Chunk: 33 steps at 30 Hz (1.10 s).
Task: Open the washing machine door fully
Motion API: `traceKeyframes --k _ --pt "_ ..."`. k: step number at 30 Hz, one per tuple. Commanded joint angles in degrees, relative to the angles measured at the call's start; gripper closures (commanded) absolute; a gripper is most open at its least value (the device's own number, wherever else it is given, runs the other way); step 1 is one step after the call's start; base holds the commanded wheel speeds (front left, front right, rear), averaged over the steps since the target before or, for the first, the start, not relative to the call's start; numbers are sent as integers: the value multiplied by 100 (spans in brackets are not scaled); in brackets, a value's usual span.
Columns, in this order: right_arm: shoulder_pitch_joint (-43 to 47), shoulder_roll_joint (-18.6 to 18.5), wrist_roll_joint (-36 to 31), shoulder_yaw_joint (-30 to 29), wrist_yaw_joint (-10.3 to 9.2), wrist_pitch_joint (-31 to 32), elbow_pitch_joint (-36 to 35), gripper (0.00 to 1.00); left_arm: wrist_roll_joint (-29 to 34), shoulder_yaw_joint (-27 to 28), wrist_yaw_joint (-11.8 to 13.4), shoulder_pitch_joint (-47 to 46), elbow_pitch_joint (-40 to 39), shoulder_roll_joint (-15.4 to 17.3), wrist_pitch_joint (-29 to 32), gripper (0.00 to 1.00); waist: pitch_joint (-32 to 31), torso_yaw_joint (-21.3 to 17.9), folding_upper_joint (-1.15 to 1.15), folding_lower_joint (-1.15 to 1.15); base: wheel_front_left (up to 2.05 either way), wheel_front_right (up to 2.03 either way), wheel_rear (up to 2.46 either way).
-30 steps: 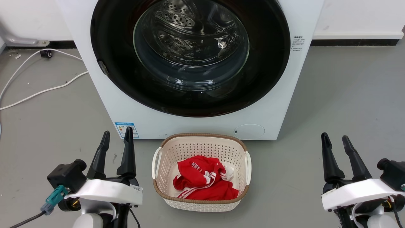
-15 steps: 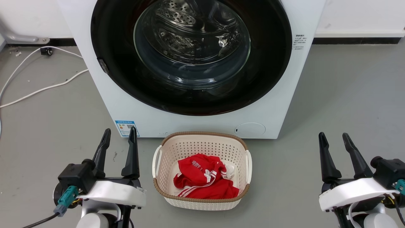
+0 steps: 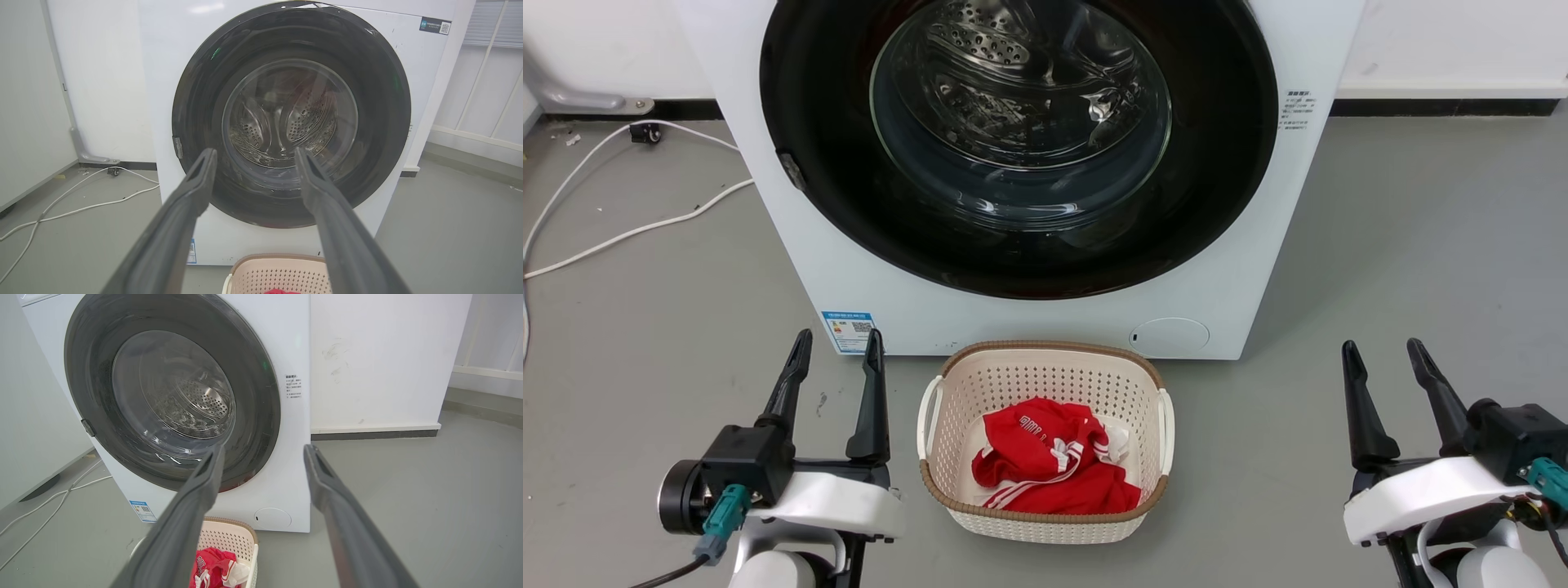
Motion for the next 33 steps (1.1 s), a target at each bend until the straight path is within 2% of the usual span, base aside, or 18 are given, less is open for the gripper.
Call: traceKeyframes --k 1,24,33 --pt "-47 8 -123 15 -2 -44 -55 0 138 -17 36 42 -26 32 -59 0 -5 3 0 0 0 0 0" --pt "-68 11 -729 -50 -2 -197 116 0 859 16 65 109 96 -83 -296 0 -18 22 0 0 0 0 0" --pt "-86 11 -589 -100 -2 -215 197 0 732 82 5 123 172 -173 -286 0 -18 38 0 0 0 0 0"
